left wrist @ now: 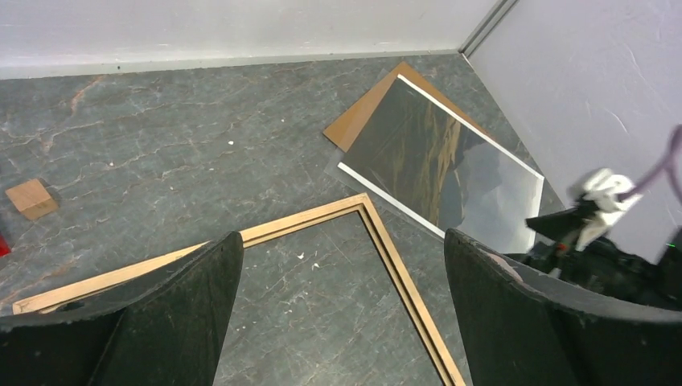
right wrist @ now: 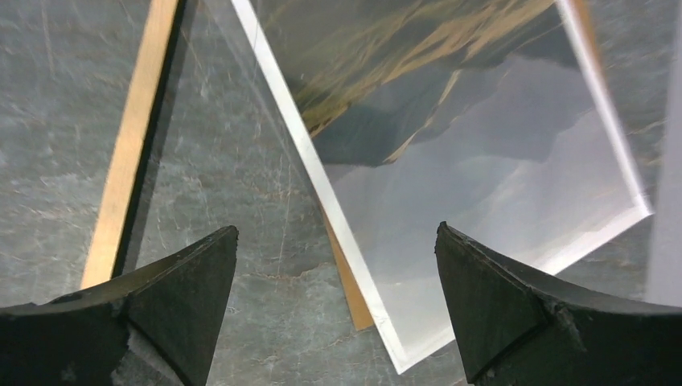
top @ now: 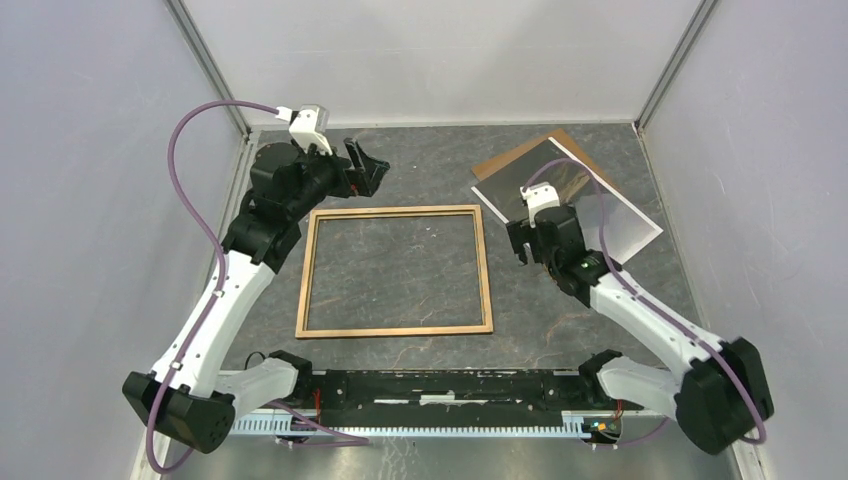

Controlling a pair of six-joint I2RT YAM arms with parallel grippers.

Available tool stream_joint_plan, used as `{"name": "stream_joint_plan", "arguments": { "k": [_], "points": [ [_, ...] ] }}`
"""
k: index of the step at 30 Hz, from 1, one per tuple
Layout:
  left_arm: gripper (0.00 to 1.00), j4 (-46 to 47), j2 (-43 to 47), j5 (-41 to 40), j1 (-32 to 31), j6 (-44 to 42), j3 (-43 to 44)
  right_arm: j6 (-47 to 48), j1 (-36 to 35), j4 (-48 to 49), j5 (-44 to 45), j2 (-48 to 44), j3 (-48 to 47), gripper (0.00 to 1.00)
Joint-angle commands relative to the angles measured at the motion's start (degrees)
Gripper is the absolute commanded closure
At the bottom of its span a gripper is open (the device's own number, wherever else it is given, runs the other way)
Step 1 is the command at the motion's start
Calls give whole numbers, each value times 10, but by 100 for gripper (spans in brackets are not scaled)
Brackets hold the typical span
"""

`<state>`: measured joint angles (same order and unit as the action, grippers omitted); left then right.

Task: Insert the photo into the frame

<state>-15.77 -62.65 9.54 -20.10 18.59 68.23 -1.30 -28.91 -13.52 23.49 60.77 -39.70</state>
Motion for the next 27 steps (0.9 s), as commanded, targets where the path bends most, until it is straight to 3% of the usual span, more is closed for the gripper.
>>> {"name": "stream_joint_plan", "arguments": {
  "k": [1, 4, 10, 15, 19, 27],
  "points": [
    [0, 13, 13, 20, -7, -1, 24, -34, 55, 43, -91, 44, 26, 2],
    [0, 11, 12, 11, -9, 8, 23, -86, 163, 85, -224, 31, 74, 2],
    [0, -3, 10, -9, -28, 4, 29, -166, 331, 78, -262, -9, 121, 2],
    [0, -14, 5, -18, -59, -3, 34, -216, 483, 121, -376, -47, 184, 2],
    [0, -15, 1, -25, -87, -4, 31, -219, 540, 151, -452, -22, 194, 5],
    [0, -15, -4, -72, -177, -12, 21, -229, 574, 178, -434, -5, 159, 9]
  ]
}}
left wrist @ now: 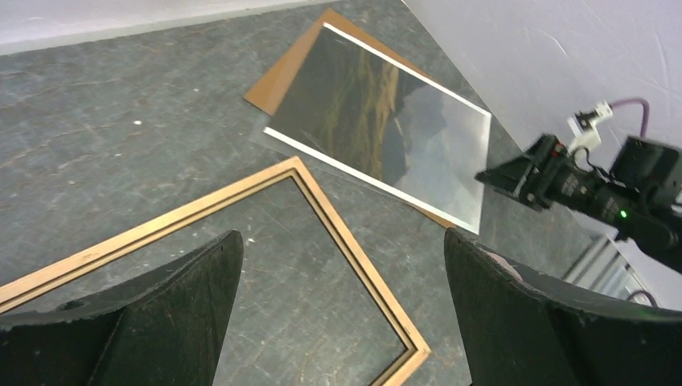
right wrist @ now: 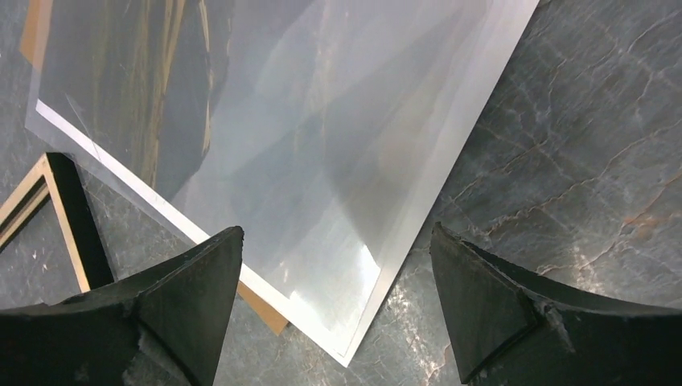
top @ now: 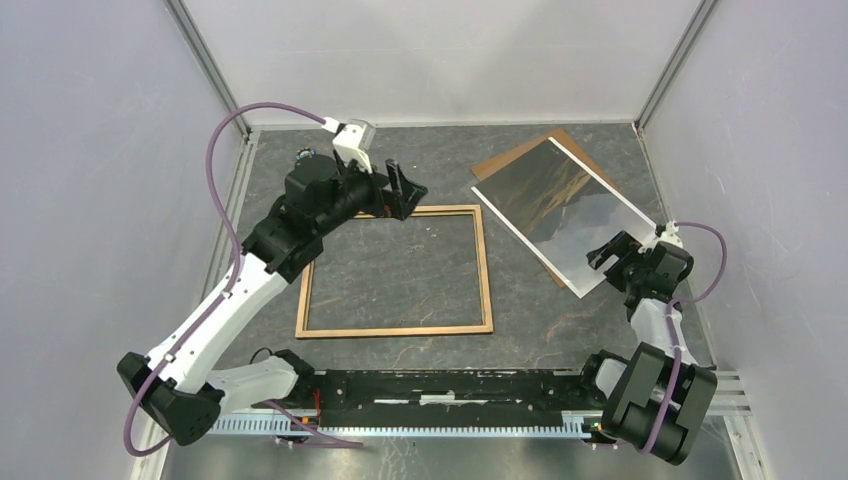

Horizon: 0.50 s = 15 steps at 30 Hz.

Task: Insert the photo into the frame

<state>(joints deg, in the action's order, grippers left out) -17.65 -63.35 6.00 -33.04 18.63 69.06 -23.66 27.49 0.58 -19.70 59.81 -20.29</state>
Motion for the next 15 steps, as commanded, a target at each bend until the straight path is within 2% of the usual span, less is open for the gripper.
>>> {"name": "stream_joint_plan", "arguments": {
  "k": [1, 3, 6, 8, 15],
  "points": [
    [0, -4, 6, -52, -67, -18, 17, -4, 11, 41, 9, 7, -41, 9],
    [0, -33, 18, -109, -106, -39, 36, -21, 13, 83, 13, 12, -43, 9],
    [0, -58, 41, -281, -160, -103, 43, -80, 14, 187, 11, 31, -35, 11],
    [0, -39, 60, -382, -176, -124, 23, -106, 14, 226, 14, 58, -45, 12],
    [0, 33, 107, -463, -176, -149, -35, -70, 17, 164, 60, 131, -115, 13]
  ]
}}
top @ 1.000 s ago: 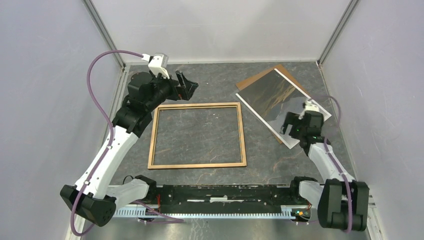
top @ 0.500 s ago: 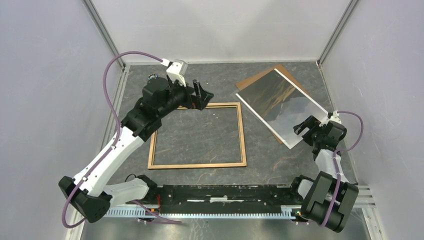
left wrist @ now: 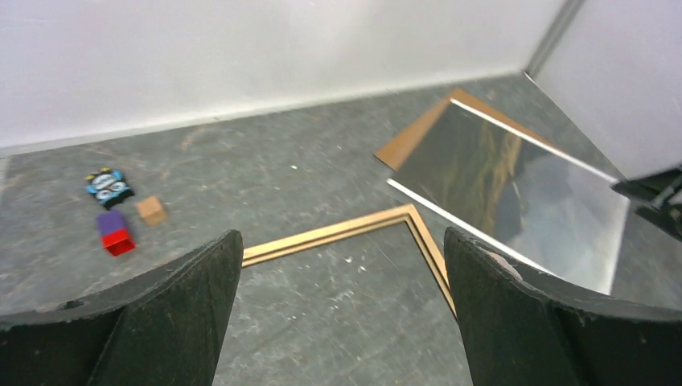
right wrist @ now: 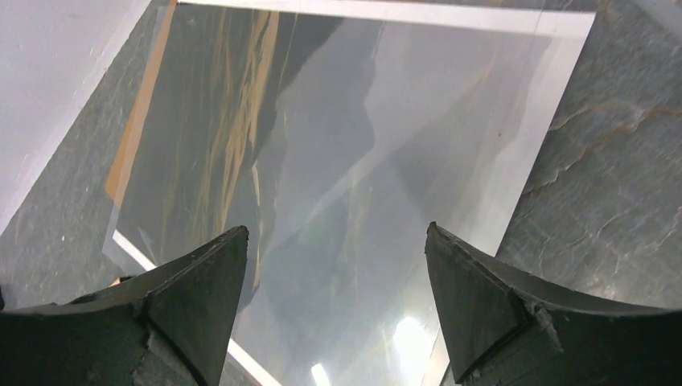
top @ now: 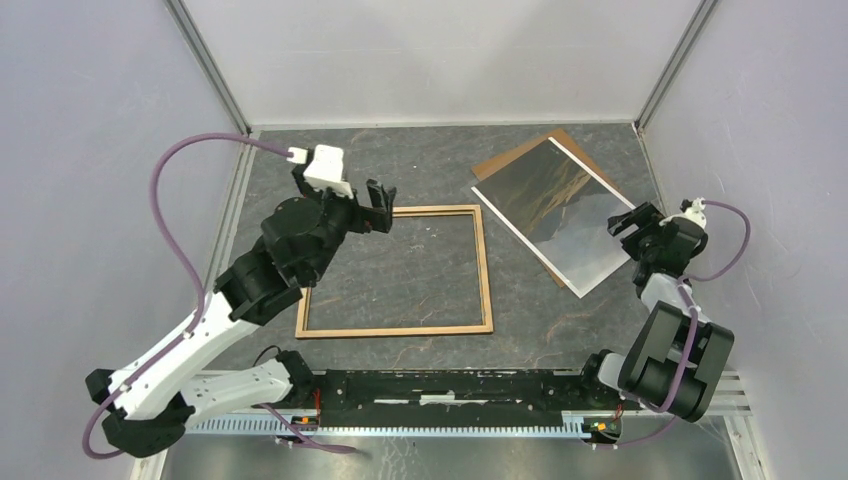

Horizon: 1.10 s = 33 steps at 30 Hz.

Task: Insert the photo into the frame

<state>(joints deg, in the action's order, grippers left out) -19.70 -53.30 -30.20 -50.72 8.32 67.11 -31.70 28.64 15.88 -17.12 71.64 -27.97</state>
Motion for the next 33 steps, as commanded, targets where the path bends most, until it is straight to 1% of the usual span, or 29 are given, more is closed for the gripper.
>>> {"name": "stream_joint_plan", "arguments": {
  "k": [1, 6, 9, 12, 16, 20, 22, 24, 26, 28, 30, 33],
  "points": [
    [0, 53, 4, -93, 5, -41, -15, 14, 9, 11, 33, 18, -40, 13],
    [0, 47, -17, -25, 17, -22, -13, 19, 18, 7, 18, 52, -55, 13],
    [0, 46, -33, 4, 24, -13, -13, 33, 13, 0, 15, 64, -60, 15],
    [0, 48, -55, 50, 31, 1, -12, 51, -11, -31, 21, 75, -75, 14],
    [0, 66, -99, 144, 47, 29, -18, 85, -58, -71, 9, 107, -102, 15],
    [0, 78, -182, 230, 65, 91, 6, 95, -81, -65, -11, 110, -84, 15],
    [0, 95, -227, 297, 85, 133, 29, 95, -81, -58, -24, 107, -70, 14],
    [0, 102, -291, 367, 112, 197, 64, 98, -81, -55, -39, 100, -61, 15],
    [0, 129, -359, 419, 140, 264, 88, 86, -81, -33, -51, 91, -44, 14],
    [0, 172, -419, 451, 166, 318, 104, 80, -81, -25, -61, 94, -42, 14],
    [0, 207, -479, 458, 183, 352, 129, 69, -81, -21, -69, 102, -42, 14],
    [0, 217, -584, 472, 209, 388, 197, 47, -82, 9, -85, 107, -23, 14]
  ]
}}
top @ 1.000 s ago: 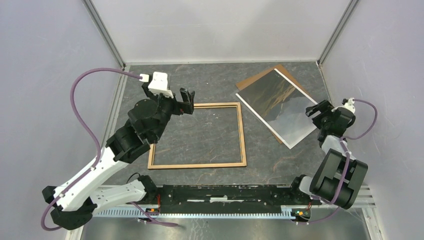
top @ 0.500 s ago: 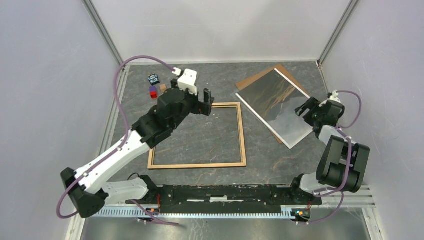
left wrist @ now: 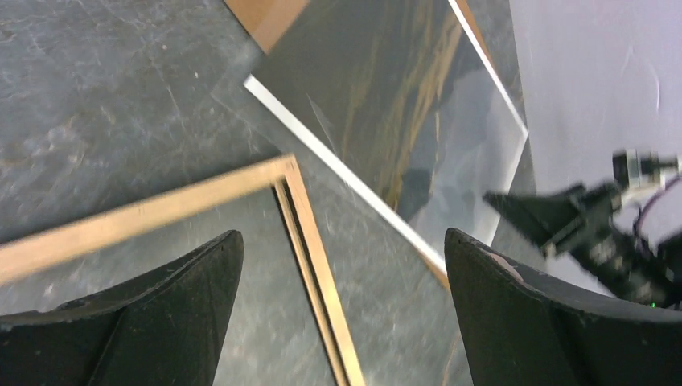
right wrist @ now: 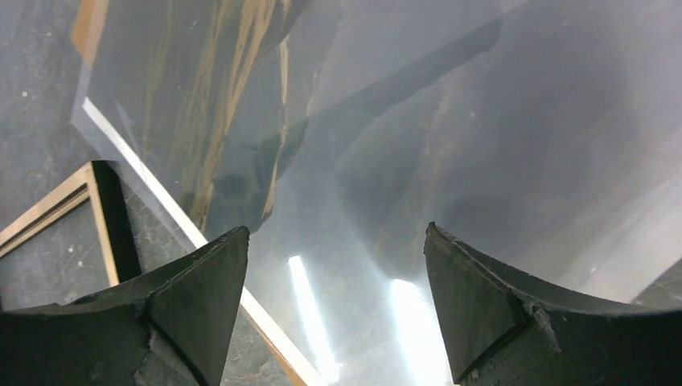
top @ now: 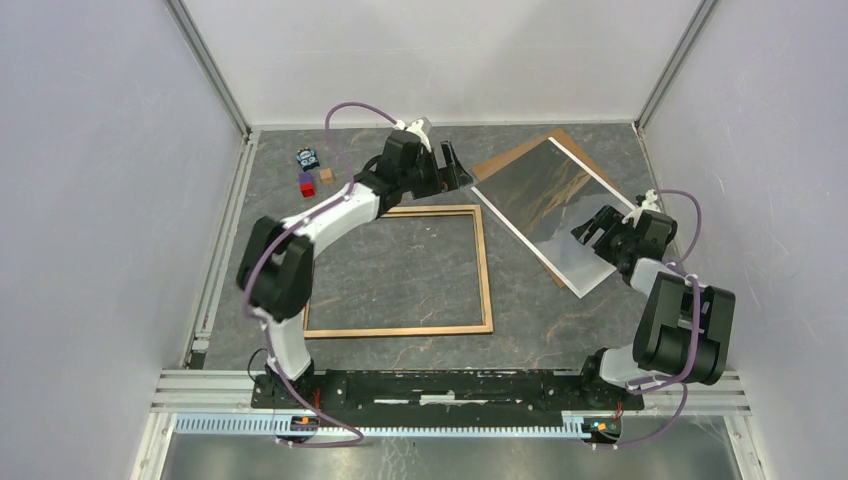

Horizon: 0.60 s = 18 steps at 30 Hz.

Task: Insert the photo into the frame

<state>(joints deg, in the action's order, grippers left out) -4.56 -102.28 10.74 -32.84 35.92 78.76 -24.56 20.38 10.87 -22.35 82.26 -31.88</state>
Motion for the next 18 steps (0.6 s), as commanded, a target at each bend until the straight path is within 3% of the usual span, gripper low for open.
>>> {"name": "stream_joint_plan", "arguments": {
  "k": [1, 4, 8, 18],
  "points": [
    [0, 69, -125, 68, 39, 127, 102, -25, -1, 58, -28, 0, 17, 14],
    [0, 106, -188, 74, 51, 158, 134, -23, -3, 56, -16, -8, 19, 14],
    [0, 77, -249, 34, 50, 157, 183, -24, -3, 61, -7, -10, 22, 14],
    [0, 37, -325, 0, 38, 201, 258, -33, -3, 76, -9, 18, 27, 14]
  ]
}}
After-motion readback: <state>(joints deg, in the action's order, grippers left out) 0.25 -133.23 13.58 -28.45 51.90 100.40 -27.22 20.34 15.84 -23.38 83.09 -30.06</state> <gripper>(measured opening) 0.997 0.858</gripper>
